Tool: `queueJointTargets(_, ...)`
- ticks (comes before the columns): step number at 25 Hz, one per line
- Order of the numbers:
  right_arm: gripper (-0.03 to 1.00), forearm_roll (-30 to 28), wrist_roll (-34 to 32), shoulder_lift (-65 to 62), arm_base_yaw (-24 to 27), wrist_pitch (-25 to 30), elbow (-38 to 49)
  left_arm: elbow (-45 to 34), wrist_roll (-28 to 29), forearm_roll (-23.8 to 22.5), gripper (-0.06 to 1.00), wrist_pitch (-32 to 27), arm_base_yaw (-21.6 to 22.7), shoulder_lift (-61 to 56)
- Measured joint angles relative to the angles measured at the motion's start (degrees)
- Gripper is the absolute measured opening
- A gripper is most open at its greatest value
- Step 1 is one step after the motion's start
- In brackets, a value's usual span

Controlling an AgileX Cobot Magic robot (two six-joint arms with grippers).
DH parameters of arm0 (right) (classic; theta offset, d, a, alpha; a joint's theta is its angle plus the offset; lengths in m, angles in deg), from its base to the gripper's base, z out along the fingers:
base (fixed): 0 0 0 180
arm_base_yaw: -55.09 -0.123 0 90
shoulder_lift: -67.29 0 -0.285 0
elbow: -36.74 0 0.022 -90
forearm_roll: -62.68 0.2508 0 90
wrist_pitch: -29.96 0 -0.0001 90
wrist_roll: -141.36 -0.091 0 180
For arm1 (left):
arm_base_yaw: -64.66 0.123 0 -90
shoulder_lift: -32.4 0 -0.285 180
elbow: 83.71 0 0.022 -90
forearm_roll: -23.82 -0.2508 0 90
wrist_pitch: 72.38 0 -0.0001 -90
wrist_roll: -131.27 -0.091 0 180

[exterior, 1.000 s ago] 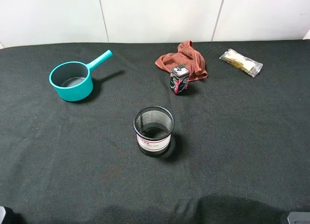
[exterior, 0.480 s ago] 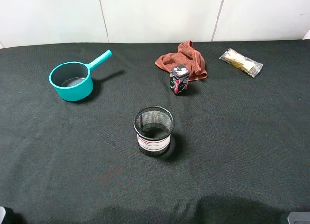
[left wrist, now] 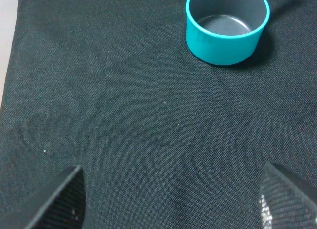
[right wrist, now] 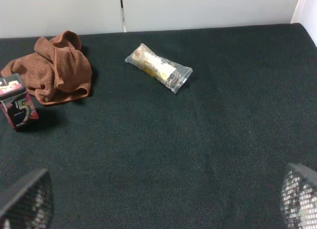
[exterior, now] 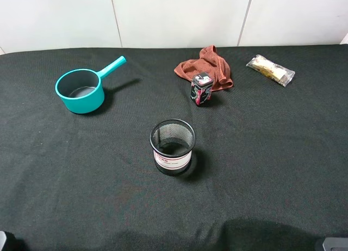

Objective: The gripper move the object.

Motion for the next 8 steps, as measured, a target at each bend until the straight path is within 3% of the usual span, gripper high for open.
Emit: queueJointTargets(8, 0.69, 0.0, 0.0, 0.0, 0.0, 0.0, 0.0, 0.0, 0.0, 0.0, 0.71, 0.0, 0.0, 0.0)
